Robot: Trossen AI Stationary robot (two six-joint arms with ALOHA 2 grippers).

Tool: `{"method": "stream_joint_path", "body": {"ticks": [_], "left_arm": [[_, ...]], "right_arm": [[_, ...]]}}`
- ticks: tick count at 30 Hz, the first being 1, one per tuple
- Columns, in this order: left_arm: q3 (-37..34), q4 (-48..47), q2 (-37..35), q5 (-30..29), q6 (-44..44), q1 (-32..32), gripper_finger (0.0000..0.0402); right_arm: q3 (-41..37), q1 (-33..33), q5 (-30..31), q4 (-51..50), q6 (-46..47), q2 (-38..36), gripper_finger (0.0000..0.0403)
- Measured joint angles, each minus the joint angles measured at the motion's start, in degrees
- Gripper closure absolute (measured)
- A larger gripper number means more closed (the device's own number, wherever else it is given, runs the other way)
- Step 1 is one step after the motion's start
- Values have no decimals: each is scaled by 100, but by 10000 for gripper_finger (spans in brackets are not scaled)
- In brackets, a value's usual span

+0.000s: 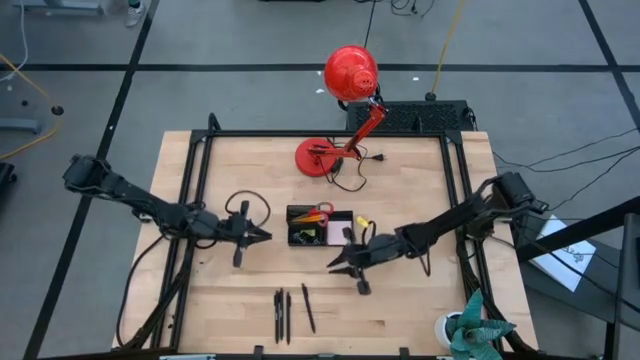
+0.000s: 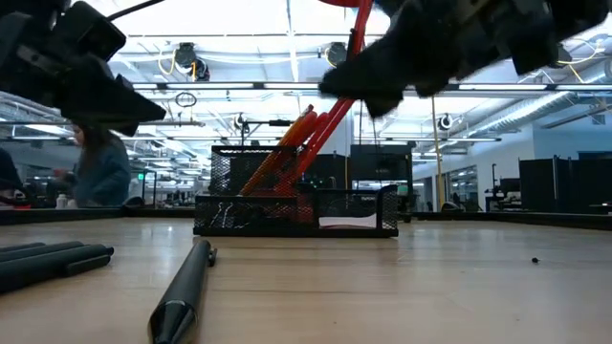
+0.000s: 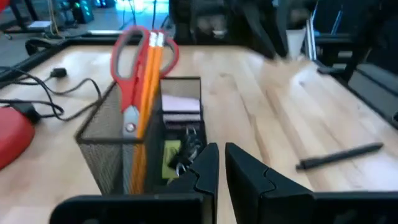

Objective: Pick and place office supplies into organizer
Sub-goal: Put the black pen into the black mesh desk organizer

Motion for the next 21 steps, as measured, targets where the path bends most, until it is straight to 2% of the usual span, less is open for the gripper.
{"method": "stream_joint_path", "body": {"ticks": [4,6,10,13,16,21], "left_arm": [[160,12,343,-352,-464,-360,366],[339,-94,605,-583,-730,-625,366],[968,-734,1320,-1913,-923,-1545,366],[1663,-1494,1781,-2433,-1492,-2073,366],[2482,-2492,2205,-2558,-2497,-2375,366],[3957,-4243,3003,-2379,-4283,-2510,366]], "right_arm": [[0,-67,201,-570,-662,-811,356],[0,-109,485,-900,-1065,-1220,364],[0,-195,1181,-1428,-1413,-1900,379],[-85,-256,1366,-1688,-1205,-2230,389],[-383,-340,1381,-1731,-1104,-2428,397],[-834,-557,1383,-1516,-1434,-2619,402]]}}
